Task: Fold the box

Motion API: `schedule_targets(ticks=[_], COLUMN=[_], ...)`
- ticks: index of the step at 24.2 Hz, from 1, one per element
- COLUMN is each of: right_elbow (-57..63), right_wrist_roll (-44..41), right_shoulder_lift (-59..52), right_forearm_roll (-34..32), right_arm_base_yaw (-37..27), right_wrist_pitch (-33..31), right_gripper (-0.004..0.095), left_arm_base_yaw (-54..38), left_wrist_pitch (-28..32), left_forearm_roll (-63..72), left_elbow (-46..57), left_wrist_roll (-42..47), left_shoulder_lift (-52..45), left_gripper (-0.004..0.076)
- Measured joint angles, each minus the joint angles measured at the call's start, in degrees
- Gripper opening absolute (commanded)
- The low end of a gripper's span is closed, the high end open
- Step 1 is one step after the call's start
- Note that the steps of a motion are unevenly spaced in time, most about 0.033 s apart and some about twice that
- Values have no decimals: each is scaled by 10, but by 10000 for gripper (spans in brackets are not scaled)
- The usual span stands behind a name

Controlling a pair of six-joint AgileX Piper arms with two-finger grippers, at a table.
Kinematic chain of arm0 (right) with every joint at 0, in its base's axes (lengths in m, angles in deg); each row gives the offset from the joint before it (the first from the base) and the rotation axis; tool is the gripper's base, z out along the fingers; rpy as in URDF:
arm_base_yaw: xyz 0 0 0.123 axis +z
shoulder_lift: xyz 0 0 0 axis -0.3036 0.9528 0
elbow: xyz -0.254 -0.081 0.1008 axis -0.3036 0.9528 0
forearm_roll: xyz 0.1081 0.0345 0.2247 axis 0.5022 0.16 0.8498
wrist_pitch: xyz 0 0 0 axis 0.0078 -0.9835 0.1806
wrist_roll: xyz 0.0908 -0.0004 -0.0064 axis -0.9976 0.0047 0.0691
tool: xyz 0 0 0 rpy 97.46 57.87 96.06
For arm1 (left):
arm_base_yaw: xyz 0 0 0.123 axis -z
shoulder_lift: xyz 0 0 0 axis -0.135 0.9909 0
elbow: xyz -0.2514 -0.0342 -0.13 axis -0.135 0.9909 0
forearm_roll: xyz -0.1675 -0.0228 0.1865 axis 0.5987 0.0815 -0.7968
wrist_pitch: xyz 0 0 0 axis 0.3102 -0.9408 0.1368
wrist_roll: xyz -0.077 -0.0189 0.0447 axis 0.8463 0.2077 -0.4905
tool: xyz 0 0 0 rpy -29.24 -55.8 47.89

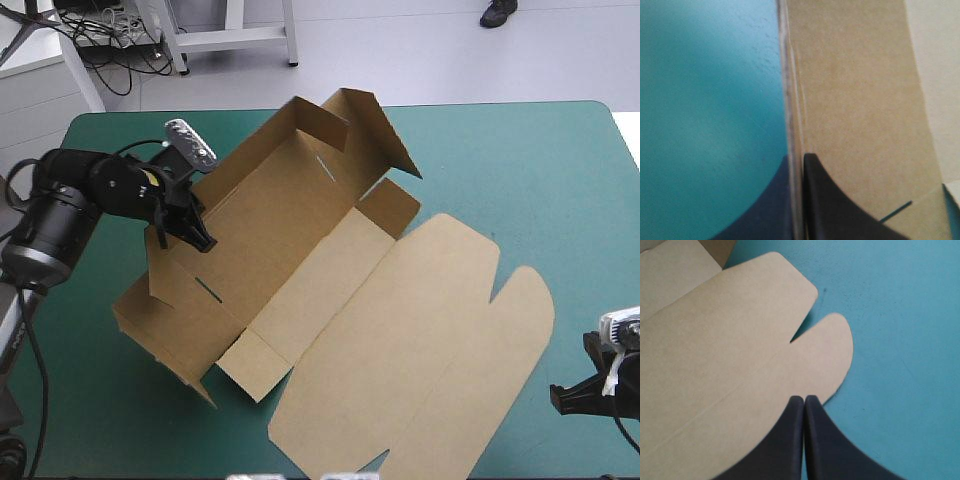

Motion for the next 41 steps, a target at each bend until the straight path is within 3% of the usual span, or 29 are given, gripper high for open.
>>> schedule_targets(ticks=[8, 19, 31, 37, 41], right_elbow=[0, 0, -1, -1, -1], right_wrist_roll=[0, -2, -5, -10, -10], right_shoulder_lift=[0, 0, 0, 0, 0], right_forearm_roll=[0, 0, 0, 0, 5], right_arm_base_yaw=[0, 0, 0, 0, 0], right_wrist_pitch=[12, 15, 15, 28, 39], right_gripper=[-20, -20, -20, -11, 54], left_arm_base_yaw=[128, 285, 293, 295, 295], left_wrist_pitch=[115, 252, 450, 479, 479], left_forearm_roll=[-182, -305, -422, -459, -511], left_elbow=[0, 41, 237, 264, 264], left_wrist_roll=[-12, -64, 2, 48, 107], left_shoulder_lift=[49, 55, -42, -38, -33], left_gripper=[-9, -10, -10, -10, -10])
